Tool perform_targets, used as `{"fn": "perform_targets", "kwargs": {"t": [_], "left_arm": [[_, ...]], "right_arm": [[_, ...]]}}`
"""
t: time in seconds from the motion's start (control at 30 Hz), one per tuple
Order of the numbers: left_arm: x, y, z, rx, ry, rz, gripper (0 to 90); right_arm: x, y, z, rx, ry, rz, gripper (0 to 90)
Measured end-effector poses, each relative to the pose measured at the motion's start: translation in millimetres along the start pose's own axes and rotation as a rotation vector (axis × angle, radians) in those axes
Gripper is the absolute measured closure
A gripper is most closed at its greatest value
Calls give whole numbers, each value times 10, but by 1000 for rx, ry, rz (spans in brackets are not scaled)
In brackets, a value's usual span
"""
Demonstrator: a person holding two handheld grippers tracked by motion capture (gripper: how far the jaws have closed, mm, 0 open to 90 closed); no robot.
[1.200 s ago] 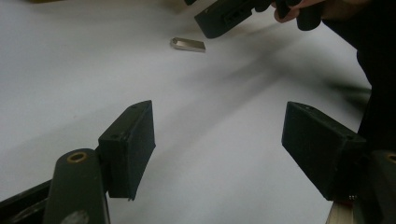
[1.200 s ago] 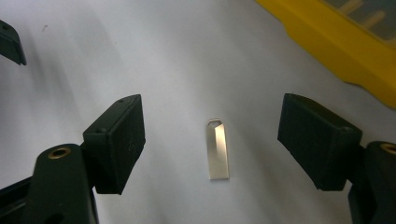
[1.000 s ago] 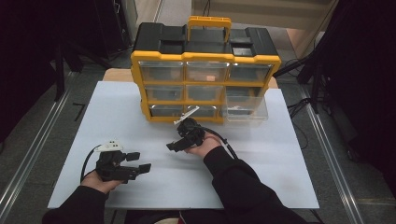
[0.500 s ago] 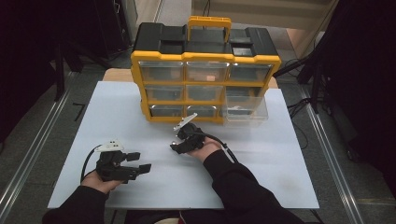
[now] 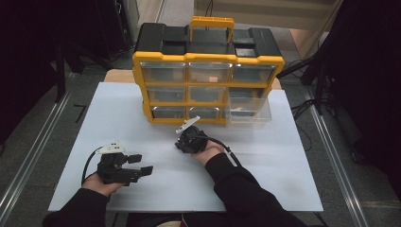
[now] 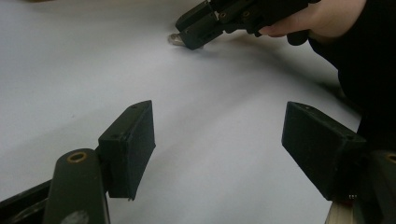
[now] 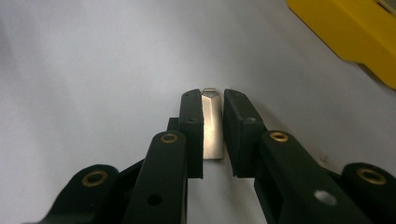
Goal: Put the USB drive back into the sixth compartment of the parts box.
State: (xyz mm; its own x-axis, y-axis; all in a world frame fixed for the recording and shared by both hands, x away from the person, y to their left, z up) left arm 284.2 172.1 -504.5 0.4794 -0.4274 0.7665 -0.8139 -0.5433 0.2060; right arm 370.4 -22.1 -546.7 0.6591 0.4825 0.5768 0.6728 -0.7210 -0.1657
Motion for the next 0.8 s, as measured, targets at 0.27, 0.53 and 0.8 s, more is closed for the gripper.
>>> {"fn": "perform_targets", "kwargs": {"t": [0.27, 0.53, 0.8], "left_arm": [[2, -6, 0, 0, 3, -3, 268], [-1, -9, -2, 3, 0, -4, 268], [-6, -11, 3, 2, -4, -3, 268]], "right_arm": [[9, 13, -5, 17, -11, 21, 763], [11, 1, -107, 94, -27, 70, 763], [12, -87, -321, 134, -33, 33, 763]]}}
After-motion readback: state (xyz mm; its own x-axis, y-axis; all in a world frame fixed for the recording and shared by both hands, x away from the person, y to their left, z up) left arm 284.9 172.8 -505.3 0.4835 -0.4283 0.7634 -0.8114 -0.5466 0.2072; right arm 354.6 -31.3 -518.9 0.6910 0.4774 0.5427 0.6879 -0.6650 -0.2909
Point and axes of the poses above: each handheld gripper's, and its own axes: z roughly forward along the jaws, x roughly out of its top, y roughly to its right, the point moved 6 cm from there along z, roughly forward along the jaws, and after that the axes turned 11 degrees about z, right-handed, at the moved point
